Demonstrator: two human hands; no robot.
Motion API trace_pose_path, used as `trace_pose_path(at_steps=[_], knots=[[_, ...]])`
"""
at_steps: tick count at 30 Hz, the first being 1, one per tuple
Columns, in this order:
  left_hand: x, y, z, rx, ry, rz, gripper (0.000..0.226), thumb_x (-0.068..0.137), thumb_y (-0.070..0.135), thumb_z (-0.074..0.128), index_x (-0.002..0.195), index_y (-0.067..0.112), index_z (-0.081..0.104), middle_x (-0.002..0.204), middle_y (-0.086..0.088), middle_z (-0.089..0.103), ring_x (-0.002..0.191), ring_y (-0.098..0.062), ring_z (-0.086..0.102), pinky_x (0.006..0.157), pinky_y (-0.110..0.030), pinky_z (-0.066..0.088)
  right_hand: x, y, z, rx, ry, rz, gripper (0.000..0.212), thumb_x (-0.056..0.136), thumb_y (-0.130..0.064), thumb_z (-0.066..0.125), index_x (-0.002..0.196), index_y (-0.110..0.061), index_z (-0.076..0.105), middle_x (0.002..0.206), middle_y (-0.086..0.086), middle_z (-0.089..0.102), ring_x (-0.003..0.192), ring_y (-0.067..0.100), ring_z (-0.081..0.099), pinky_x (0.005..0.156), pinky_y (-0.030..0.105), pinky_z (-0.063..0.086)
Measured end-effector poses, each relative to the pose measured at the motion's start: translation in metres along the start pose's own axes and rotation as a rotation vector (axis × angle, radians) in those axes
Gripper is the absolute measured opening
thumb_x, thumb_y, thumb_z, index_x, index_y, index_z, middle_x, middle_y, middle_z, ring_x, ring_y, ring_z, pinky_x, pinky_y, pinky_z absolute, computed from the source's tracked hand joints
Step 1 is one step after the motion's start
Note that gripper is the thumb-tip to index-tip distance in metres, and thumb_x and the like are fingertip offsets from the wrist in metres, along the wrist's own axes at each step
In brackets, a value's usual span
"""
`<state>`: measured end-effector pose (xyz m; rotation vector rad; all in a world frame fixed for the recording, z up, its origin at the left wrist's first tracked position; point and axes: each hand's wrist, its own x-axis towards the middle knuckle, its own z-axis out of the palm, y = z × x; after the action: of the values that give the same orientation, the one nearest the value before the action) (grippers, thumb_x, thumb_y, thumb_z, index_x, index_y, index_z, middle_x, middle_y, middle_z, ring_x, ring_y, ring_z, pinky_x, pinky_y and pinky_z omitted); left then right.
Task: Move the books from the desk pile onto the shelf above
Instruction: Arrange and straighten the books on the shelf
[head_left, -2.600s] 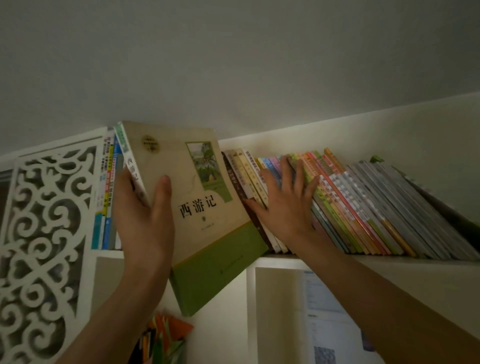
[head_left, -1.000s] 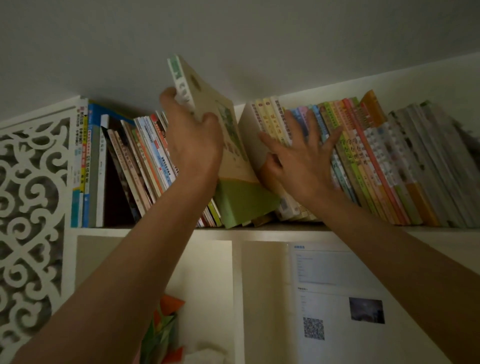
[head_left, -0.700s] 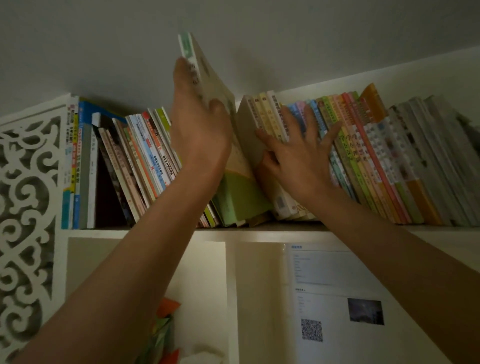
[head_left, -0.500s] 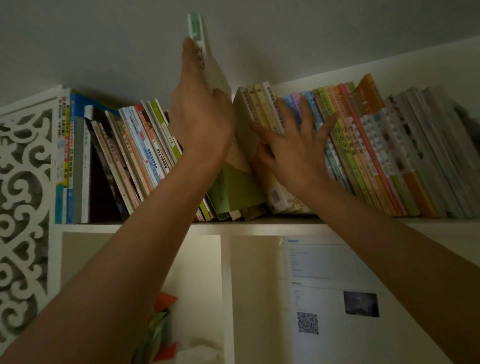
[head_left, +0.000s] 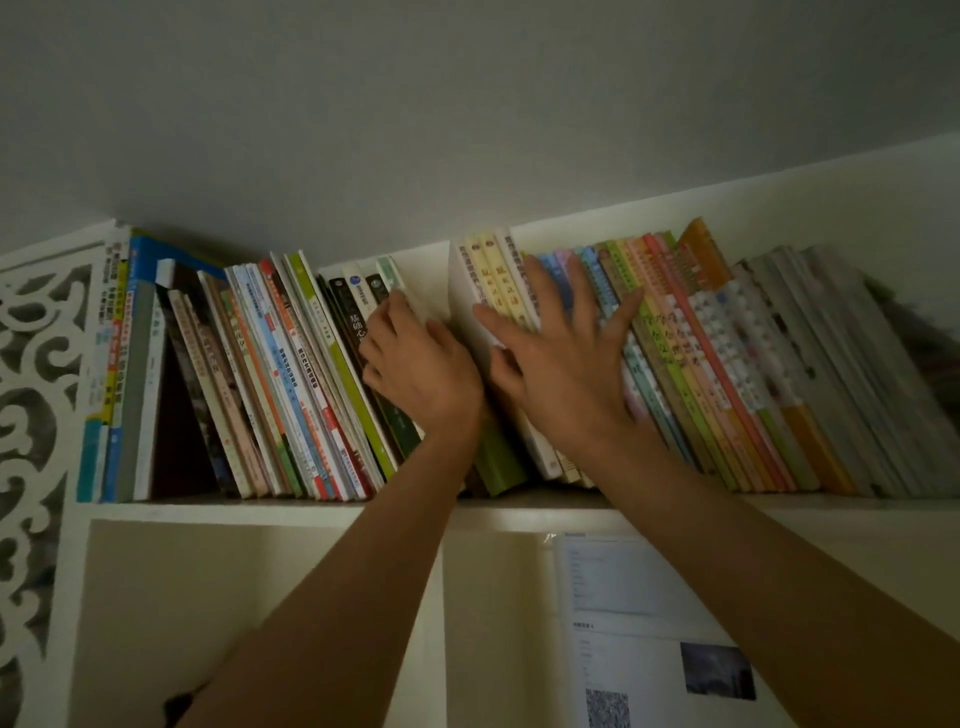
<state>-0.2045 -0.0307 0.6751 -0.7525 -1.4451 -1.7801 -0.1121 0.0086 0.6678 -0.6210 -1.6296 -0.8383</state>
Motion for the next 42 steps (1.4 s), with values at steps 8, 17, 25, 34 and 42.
trace_pose_path(at_steps=[8,17,25,34,42], knots=[[-0.015,-0.056,-0.049,0.283,-0.607,0.446,0.062,0.100,0.045,0.018,0.146,0.023,-0.017,0.150,0.010,-0.027,0.139,-0.012,-0.025,0.112,-0.038,-0.013,-0.004,-0.012,0.007,-0.057,-0.038,-0.152,0.049,0.088,-0.049,0.027,0.126,-0.038,0.056,0.142,0.015,0.045,0.132,0.043,0.038,0.094,0.077,0.020],[0.003,-0.057,-0.054,0.348,-0.699,0.400,0.073,0.094,0.049,0.035,0.149,0.024,-0.005,0.156,0.010,-0.013,0.144,-0.024,-0.013,0.114,-0.049,-0.004,-0.009,-0.016,-0.018,0.047,-0.218,-0.123,0.045,0.099,-0.042,0.032,0.143,-0.035,0.035,0.157,0.007,0.017,0.144,0.034,0.006,0.108,0.069,-0.003],[-0.075,0.030,-0.072,-0.145,-0.625,0.578,0.060,0.084,0.039,0.039,0.134,0.005,0.046,0.138,-0.019,0.044,0.134,-0.038,0.031,0.112,-0.047,0.022,-0.057,0.101,-0.130,0.116,0.121,0.135,0.050,0.074,-0.013,0.036,0.119,-0.008,0.058,0.126,0.018,0.054,0.117,0.035,0.049,0.100,0.041,0.032],[-0.132,0.078,-0.048,-0.365,-0.737,0.391,0.027,0.094,0.017,0.051,0.121,0.016,0.053,0.121,0.005,0.047,0.111,-0.007,0.040,0.089,-0.017,0.028,-0.104,0.215,-0.136,-0.056,-0.581,0.530,0.007,0.094,-0.017,0.046,0.095,-0.018,0.052,0.102,0.012,0.063,0.095,0.031,0.060,0.076,0.035,0.046],[-0.126,0.111,-0.055,-0.603,-0.852,0.204,0.047,0.089,0.047,0.048,0.130,0.025,0.047,0.126,0.010,0.052,0.112,-0.006,0.053,0.077,-0.012,0.042,-0.073,0.169,-0.178,-0.049,0.031,0.354,0.036,0.101,-0.023,0.037,0.135,-0.022,0.047,0.098,0.018,0.065,0.085,0.038,0.060,0.063,0.037,0.039]])
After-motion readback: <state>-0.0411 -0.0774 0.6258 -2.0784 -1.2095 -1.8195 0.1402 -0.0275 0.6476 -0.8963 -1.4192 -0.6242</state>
